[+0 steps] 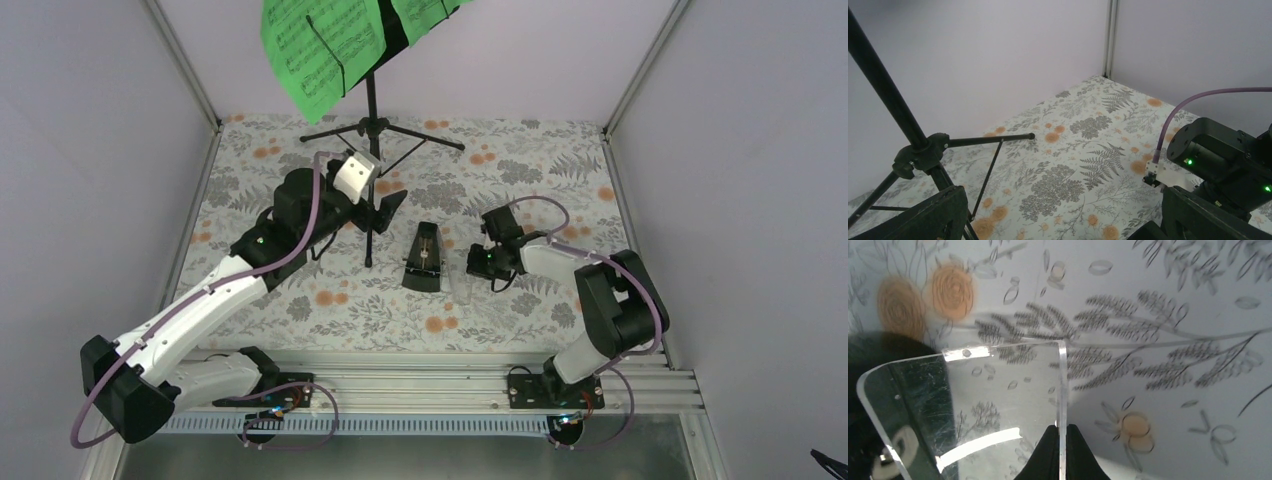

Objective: Pack up the instrument practice props

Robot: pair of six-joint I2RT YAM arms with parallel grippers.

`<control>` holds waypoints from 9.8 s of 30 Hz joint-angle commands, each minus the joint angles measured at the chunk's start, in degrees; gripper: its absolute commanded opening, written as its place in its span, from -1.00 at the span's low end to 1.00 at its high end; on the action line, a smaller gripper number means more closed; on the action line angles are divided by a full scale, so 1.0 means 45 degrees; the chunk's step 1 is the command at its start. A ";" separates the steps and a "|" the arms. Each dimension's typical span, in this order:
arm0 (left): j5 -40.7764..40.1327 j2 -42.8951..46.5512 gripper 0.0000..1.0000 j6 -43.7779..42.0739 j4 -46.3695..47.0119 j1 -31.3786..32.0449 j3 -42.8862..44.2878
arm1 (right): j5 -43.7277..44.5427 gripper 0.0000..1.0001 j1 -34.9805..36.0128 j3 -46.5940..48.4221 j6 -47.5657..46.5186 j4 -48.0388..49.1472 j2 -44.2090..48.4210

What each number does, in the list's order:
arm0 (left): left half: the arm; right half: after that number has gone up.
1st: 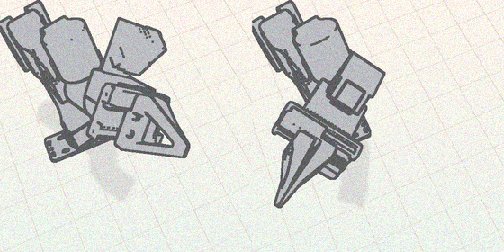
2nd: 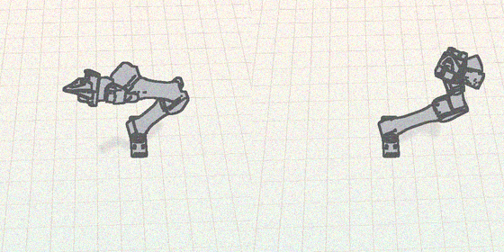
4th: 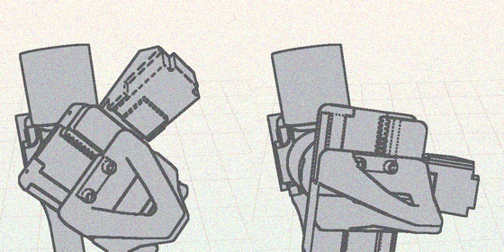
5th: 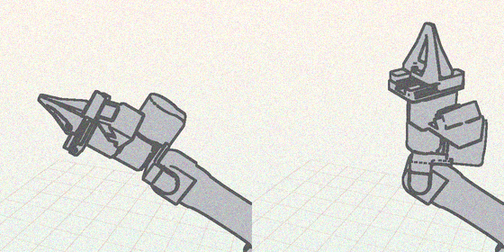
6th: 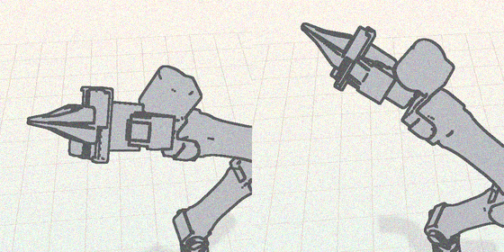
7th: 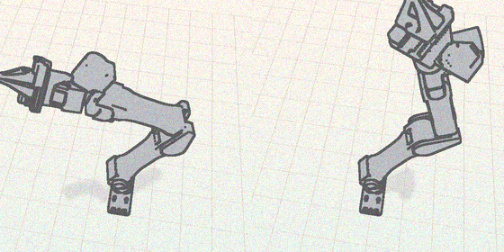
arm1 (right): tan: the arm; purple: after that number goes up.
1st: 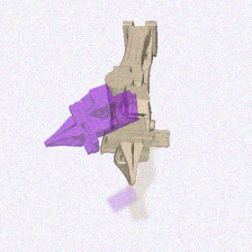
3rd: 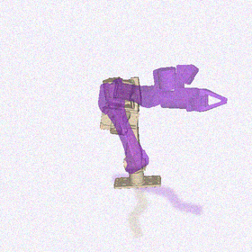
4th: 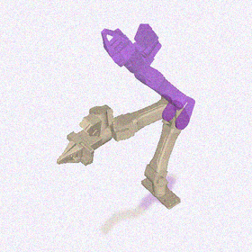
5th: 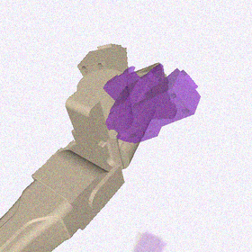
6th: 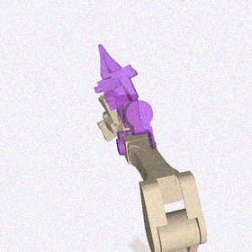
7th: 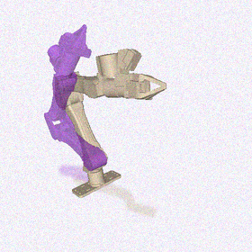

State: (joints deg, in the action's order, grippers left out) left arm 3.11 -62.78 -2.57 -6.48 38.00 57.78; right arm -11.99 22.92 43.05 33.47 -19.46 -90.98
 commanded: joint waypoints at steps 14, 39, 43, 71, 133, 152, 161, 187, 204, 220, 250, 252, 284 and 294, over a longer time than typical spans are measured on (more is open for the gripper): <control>0.0212 -0.0108 0.92 -0.0217 0.0150 0.0275 -0.0175 | 0.2045 -0.92 0.2876 -0.1116 0.0980 -0.3757 0.0765; -0.0598 0.0028 0.90 -0.0450 0.0422 0.0724 -0.0454 | 0.1584 -0.92 0.6172 -0.0976 0.0972 -0.4002 0.1550; -0.0572 0.0332 0.90 -0.0044 0.0513 0.0775 -0.0455 | 0.1426 -0.92 0.6591 -0.0601 0.0531 -0.3443 0.1283; 0.2917 0.3548 0.43 0.4697 0.0496 0.2625 -0.7005 | -0.0169 0.15 0.4918 -0.1058 -0.0743 -0.2305 0.3938; -0.0146 -0.6278 -0.02 -0.0975 0.0639 0.8836 -0.3706 | -0.2131 0.47 0.0806 -0.3877 0.1089 -0.0044 0.9847; -0.1545 -0.6756 -0.08 -0.1123 0.0941 0.9234 -0.3893 | -0.2330 0.47 0.0786 -0.4043 0.1447 0.0398 0.9729; -0.1632 -0.7217 -0.38 -0.0628 0.1393 0.9285 -0.3929 | -0.2393 0.48 0.0736 -0.4019 0.1622 0.0555 0.9668; -0.2972 -0.6825 -0.40 0.0822 0.1358 0.9309 -0.4295 | -0.1964 0.49 0.0669 -0.4048 0.1994 0.0695 0.9700; -0.3935 -0.4412 -0.95 0.2402 0.1769 0.9112 -0.4473 | -0.0738 0.84 0.0630 -0.3922 0.2335 0.0402 1.1389; 0.1685 0.1994 -0.95 0.7618 0.4404 0.5319 -0.3893 | -0.6665 1.00 0.1135 -0.2192 0.3101 0.7042 1.1589; 0.4912 0.2813 -0.95 0.9525 0.9212 0.4154 -0.4585 | -0.5652 0.48 0.4583 -0.0421 0.2410 1.1545 0.9352; 0.4948 0.2846 -0.95 0.9506 0.9234 0.4155 -0.4602 | -0.5670 0.41 0.4623 -0.0437 0.2551 1.1773 0.9305; 0.3723 0.3164 -0.56 0.9064 0.7630 0.4146 -0.4575 | -0.4341 -0.33 0.4868 -0.0527 0.1667 1.0237 0.9462; 0.1527 0.4730 0.99 0.7098 0.3837 0.4106 -0.5090 | -0.1325 -0.36 0.4867 -0.0023 -0.0895 0.5846 1.0668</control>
State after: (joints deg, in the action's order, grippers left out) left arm 15.68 -44.80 34.68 18.39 56.73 37.08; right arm -26.61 44.25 40.75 36.05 16.25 -45.12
